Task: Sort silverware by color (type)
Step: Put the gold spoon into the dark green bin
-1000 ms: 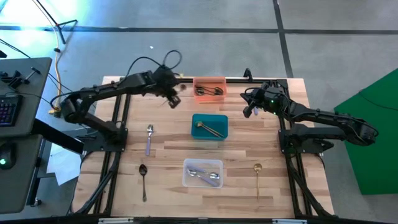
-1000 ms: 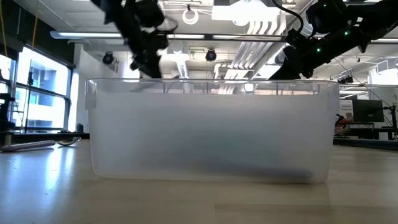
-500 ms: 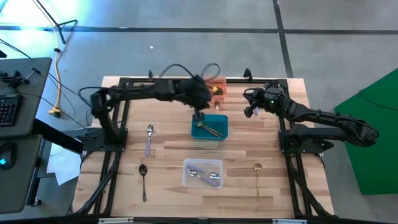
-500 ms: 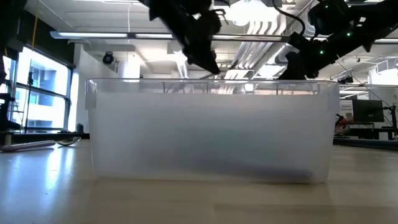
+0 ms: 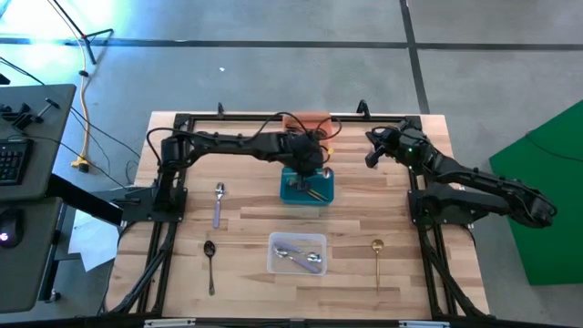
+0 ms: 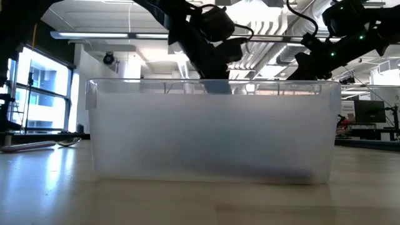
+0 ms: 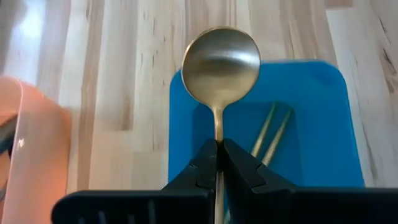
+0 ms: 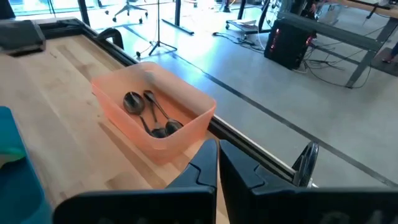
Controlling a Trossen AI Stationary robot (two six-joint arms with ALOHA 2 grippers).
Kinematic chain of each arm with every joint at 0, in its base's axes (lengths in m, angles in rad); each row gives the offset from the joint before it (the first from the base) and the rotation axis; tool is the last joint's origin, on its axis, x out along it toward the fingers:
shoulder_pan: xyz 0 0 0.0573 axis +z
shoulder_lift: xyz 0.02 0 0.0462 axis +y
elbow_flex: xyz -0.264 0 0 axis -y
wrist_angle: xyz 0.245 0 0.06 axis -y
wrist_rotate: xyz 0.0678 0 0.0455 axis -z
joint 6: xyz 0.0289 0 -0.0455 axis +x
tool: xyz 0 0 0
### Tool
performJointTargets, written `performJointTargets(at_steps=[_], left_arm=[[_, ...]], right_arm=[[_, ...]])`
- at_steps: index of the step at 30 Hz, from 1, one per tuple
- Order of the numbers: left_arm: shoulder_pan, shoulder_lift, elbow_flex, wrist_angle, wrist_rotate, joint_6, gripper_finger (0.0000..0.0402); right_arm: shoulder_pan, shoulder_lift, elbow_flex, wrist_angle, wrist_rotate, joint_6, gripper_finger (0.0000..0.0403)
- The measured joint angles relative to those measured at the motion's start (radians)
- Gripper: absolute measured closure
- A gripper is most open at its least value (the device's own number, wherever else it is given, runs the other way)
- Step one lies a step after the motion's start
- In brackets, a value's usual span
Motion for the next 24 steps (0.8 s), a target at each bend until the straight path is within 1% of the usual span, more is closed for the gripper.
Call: performJointTargets(at_steps=[6, 8, 20, 24], left_arm=[[-0.003, 0.013, 0.001, 0.015, 0.001, -0.009, 0.0401], [-0.001, 0.018, 0.000, -0.009, 0.001, -0.015, 0.0401], [0.000, 0.087, 0.001, -0.005, 0.002, -0.016, 0.0401], [0.004, 0.087, 0.000, 0.001, 0.002, -0.019, 0.0388]], right_arm=[[0.000, 0.000, 0.000, -0.006, -0.001, 0.003, 0.0403], [0.000, 0.000, 0.000, -0.006, -0.001, 0.007, 0.0403], [0.000, 0.001, 0.000, -0.026, -0.002, 0.027, 0.0403], [0.000, 0.001, 0.000, -0.030, -0.003, 0.037, 0.0403]])
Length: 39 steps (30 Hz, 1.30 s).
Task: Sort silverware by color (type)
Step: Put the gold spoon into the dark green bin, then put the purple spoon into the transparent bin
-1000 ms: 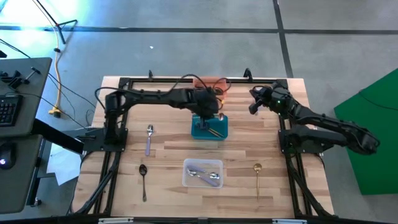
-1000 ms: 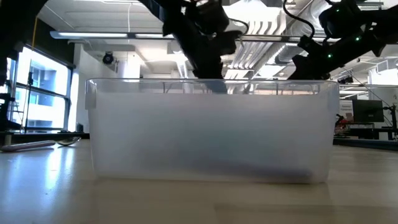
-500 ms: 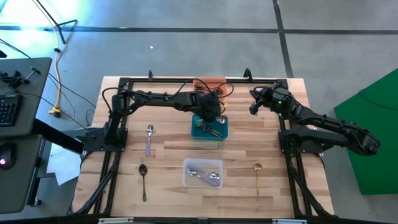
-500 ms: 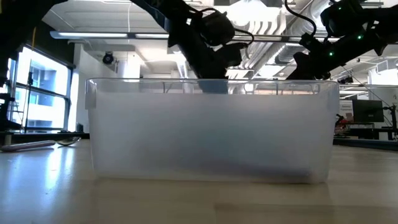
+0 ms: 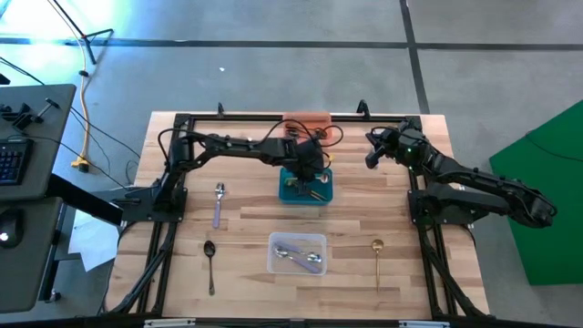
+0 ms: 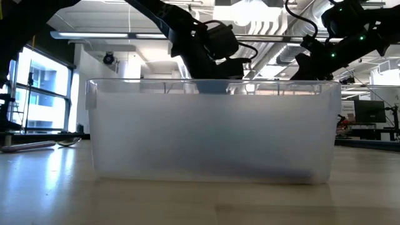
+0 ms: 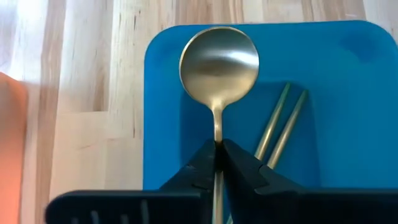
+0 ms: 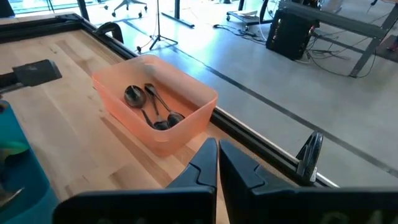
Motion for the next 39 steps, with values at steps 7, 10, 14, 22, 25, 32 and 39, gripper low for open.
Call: performJointTargets(at_steps=[7, 10, 14, 22, 25, 32, 39], left_arm=[[0.001, -0.009, 0.000, 0.008, 0.049, -0.008, 0.0335], [0.001, -0.009, -0.001, 0.031, 0.120, -0.024, 0.0316], [-0.001, -0.015, -0.001, 0.072, 0.117, -0.018, 0.0310], [0.000, -0.150, -0.144, 0.297, 0.120, -0.043, 0.0361], [0.001, -0.239, -0.298, 0.504, 0.119, -0.076, 0.0384], [0.011, -0.453, -0.682, 0.970, 0.106, -0.186, 0.0398], [0.051, -0.609, -0.950, 1.190, -0.010, -0.211, 0.0397]], right_arm=[[0.000, 0.000, 0.000, -0.029, 0.000, 0.042, 0.0403], [0.000, 0.000, 0.000, -0.037, 0.000, 0.045, 0.0402], [0.000, 0.000, 0.000, -0.049, 0.011, 0.069, 0.0402], [-0.001, 0.002, 0.000, -0.091, 0.013, 0.108, 0.0401], [-0.001, 0.009, 0.000, -0.090, 0.014, 0.142, 0.0386], [-0.023, 0.074, 0.001, -0.074, 0.019, 0.238, 0.0299], [-0.133, 0.226, 0.062, -0.116, 0.025, 0.334, 0.0249]])
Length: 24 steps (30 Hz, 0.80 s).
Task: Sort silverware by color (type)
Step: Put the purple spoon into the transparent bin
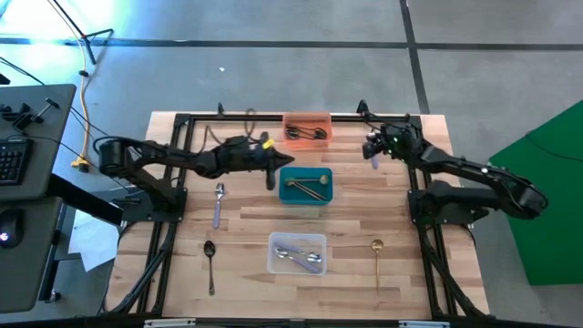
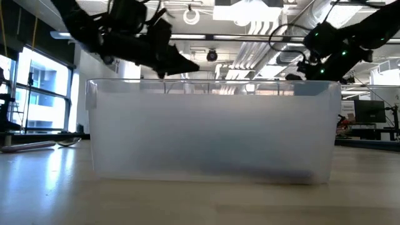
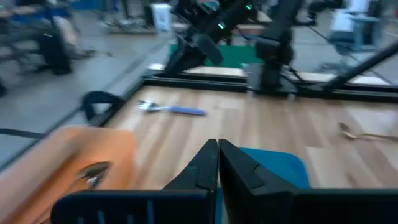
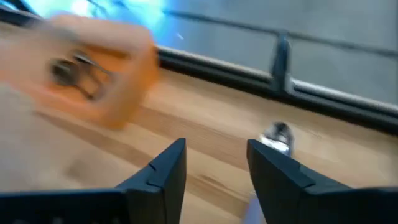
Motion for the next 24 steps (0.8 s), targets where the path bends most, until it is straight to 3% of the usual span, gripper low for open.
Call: performJointTargets(at_steps=[5, 12, 24], left_arm=[[0.046, -0.041, -0.117, 0.086, -0.014, -0.030, 0.0397], [0.089, -0.044, -0.188, 0.145, -0.014, -0.059, 0.0397], [0.095, -0.043, -0.240, 0.160, 0.000, -0.050, 0.0397]], right_arm=[[-0.081, 0.173, 0.075, -0.069, 0.000, 0.026, 0.0242], [-0.161, 0.420, 0.168, -0.142, -0.006, 0.098, 0.0242], [-0.147, 0.627, 0.346, -0.329, 0.013, 0.182, 0.0242]])
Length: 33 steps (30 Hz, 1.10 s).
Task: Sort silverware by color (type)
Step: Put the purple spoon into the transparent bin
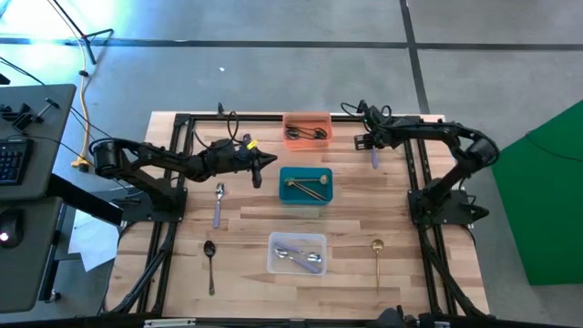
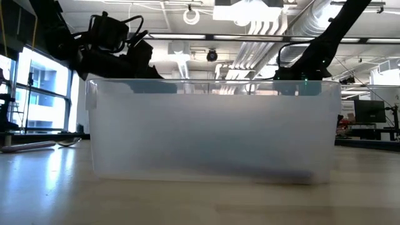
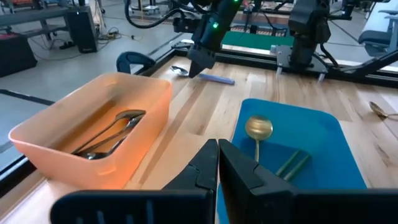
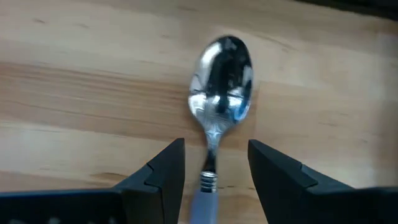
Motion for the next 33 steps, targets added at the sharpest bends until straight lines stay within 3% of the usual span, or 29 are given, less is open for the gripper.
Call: performJointTargets(at_steps=[7, 18, 25, 27, 33], left_arm=[[0.000, 0.000, -0.017, 0.026, -0.004, 0.001, 0.0397], [0.047, 0.000, -0.017, 0.034, 0.011, -0.035, 0.0397], [0.053, 0.000, -0.017, 0.041, 0.052, -0.036, 0.0397], [0.053, 0.000, -0.017, 0.041, 0.061, -0.044, 0.0397], [0.050, 0.000, -0.017, 0.043, 0.067, -0.053, 0.0397]], right_arm=[[0.013, 0.056, 0.048, -0.071, 0.000, 0.026, 0.0261], [0.026, 0.058, 0.048, -0.082, -0.091, -0.029, 0.0393], [0.079, 0.028, 0.043, -0.100, -0.140, -0.100, 0.0393], [0.108, -0.005, 0.038, -0.117, -0.186, -0.111, 0.0398], [0.253, -0.159, 0.041, -0.140, -0.198, -0.104, 0.0397]])
